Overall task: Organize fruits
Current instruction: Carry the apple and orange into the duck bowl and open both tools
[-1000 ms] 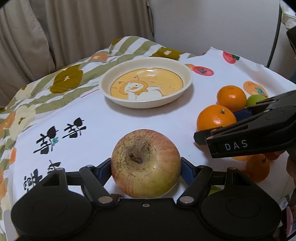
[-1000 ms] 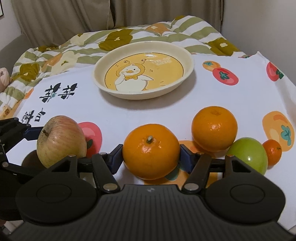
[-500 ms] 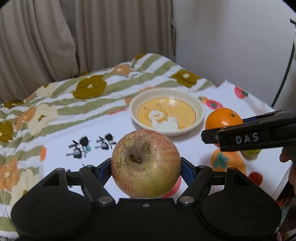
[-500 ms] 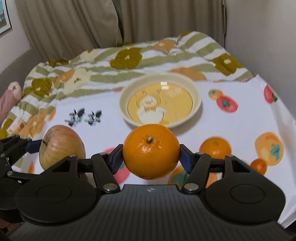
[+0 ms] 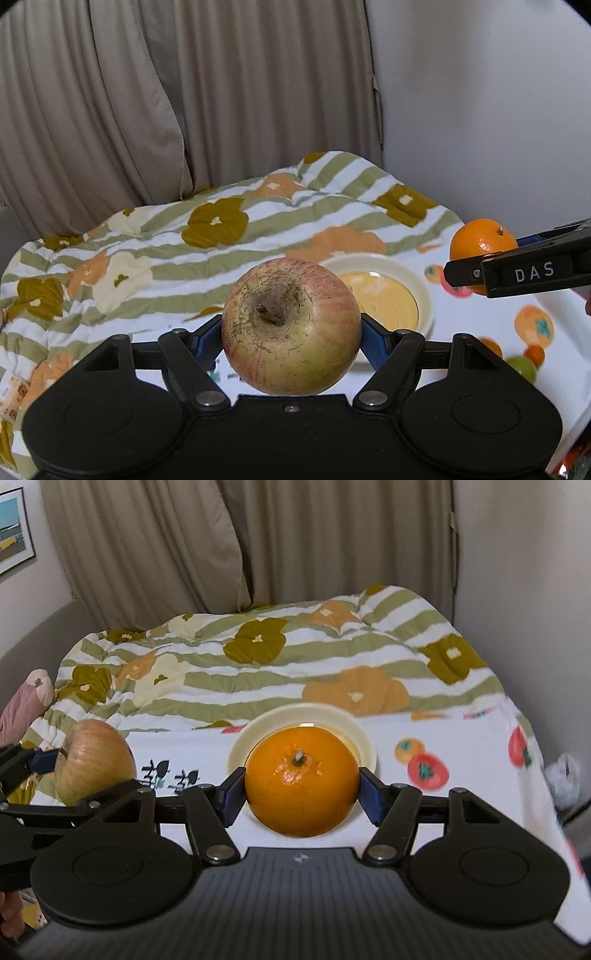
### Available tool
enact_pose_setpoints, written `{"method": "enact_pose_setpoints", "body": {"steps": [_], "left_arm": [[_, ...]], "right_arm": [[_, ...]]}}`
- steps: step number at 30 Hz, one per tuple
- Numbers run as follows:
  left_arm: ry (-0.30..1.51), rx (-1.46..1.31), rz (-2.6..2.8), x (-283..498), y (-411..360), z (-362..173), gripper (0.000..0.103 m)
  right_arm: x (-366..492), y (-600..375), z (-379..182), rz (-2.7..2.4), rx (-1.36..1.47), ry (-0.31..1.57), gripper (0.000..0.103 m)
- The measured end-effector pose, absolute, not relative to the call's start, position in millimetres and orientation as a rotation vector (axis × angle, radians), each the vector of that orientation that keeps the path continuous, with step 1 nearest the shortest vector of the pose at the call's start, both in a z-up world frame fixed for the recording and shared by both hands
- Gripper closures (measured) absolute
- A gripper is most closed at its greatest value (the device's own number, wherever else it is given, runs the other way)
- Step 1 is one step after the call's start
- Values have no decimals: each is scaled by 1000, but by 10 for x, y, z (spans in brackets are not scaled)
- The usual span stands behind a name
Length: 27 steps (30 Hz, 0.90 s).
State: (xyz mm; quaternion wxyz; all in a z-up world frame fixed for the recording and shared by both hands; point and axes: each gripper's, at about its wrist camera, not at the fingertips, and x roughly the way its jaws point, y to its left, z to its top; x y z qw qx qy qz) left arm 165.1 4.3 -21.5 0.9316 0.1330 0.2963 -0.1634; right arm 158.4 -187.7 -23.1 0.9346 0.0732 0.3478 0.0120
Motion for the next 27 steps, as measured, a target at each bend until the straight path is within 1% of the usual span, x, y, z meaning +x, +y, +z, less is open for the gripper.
{"method": "enact_pose_setpoints", "body": {"steps": [5,10,17,22,27], "left_arm": [[612,272,-312,1924,-234,-206,25],[652,247,-316,2344,-473,-327,25],[728,306,-302,2929,-798,-791,25],[760,399,-266,3158,-1038,-1165,25],[779,465,-256,3270,-1222,-1408,25]], "right_arm": [[1966,-2158,-243,73,120,716,25],[2366,-2418,-358,126,107,745,25],[2913,-2648,-706,165,94,797,25],[3161,-2732,-912,191,82,825,25],[3288,-2766,-1055,210,70,848,25]]}}
